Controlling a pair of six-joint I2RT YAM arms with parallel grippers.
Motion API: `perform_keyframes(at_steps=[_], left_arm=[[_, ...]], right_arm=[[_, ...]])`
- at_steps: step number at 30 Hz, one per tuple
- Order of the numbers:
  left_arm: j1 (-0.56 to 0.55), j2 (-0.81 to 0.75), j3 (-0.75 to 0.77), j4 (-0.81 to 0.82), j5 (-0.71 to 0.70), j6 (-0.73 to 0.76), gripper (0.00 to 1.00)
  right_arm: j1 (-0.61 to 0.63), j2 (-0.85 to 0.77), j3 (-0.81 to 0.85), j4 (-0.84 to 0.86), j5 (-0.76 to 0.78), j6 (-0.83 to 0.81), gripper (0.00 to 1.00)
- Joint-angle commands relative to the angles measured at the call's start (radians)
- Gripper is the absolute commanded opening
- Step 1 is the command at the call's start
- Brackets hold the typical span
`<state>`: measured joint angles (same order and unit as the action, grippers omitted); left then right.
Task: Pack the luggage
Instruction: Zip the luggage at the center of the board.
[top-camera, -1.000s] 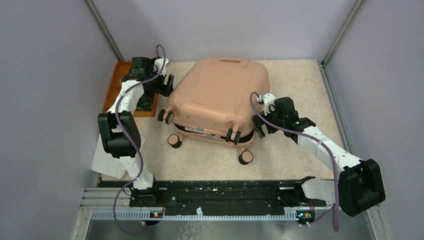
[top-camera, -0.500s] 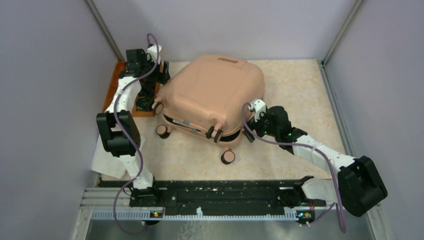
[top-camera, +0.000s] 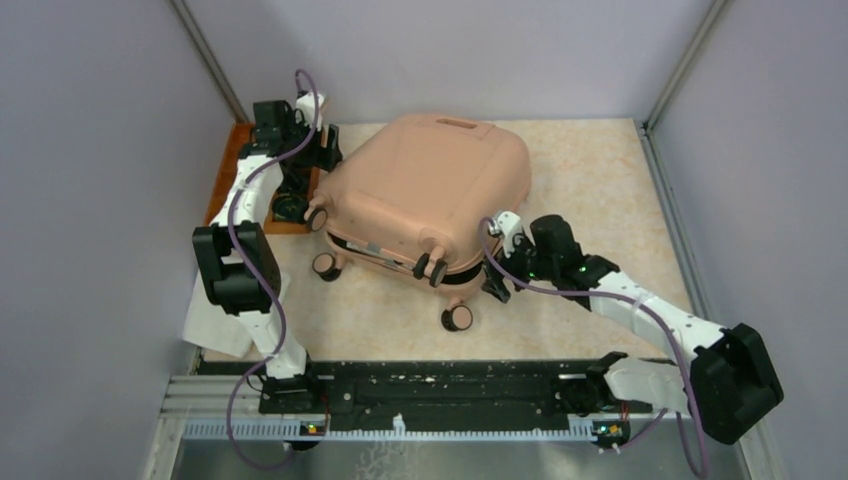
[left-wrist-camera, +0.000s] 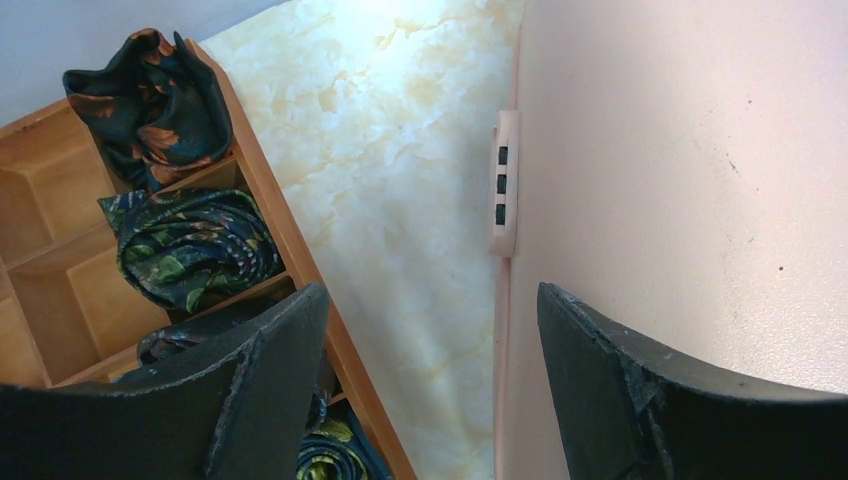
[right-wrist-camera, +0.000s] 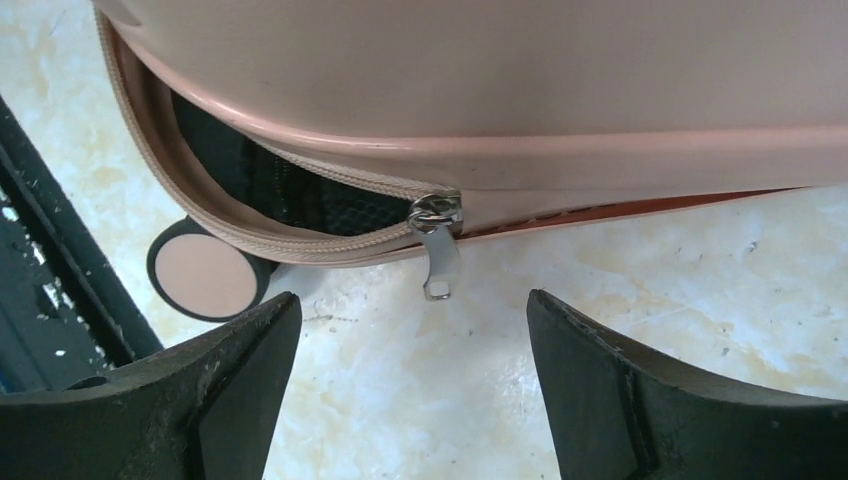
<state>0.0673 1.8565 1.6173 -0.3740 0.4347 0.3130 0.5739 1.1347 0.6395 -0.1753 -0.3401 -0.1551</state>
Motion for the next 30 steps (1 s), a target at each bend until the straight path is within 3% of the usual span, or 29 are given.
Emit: perform_keyframes(at_steps=[1, 11, 19, 26, 30], left_arm=[[-0.034, 0.005, -0.041, -0.156, 0.07, 0.016, 0.83], [-0.032, 0.002, -0.042, -0.159, 0.067, 0.023, 0.83], [-0.026, -0.012, -0.033, -0.152, 0.076, 0.009, 0.83], [-0.026, -0.022, -0.03, -0.168, 0.107, 0.007, 0.83], [-0.025, -0.025, -0.03, -0.17, 0.113, 0.003, 0.82]], right_arm=[[0.011, -0.053, 0.08, -0.134, -0.036, -0.057, 0.84], [0.011, 0.095, 0.139, -0.048, 0.118, -0.191, 0.74], [0.016, 0.118, 0.182, 0.007, 0.122, -0.201, 0.45], [0.04, -0.014, 0.069, 0.084, 0.126, -0.121, 0.07], [0.046, -0.04, 0.023, 0.135, 0.144, -0.09, 0.01]])
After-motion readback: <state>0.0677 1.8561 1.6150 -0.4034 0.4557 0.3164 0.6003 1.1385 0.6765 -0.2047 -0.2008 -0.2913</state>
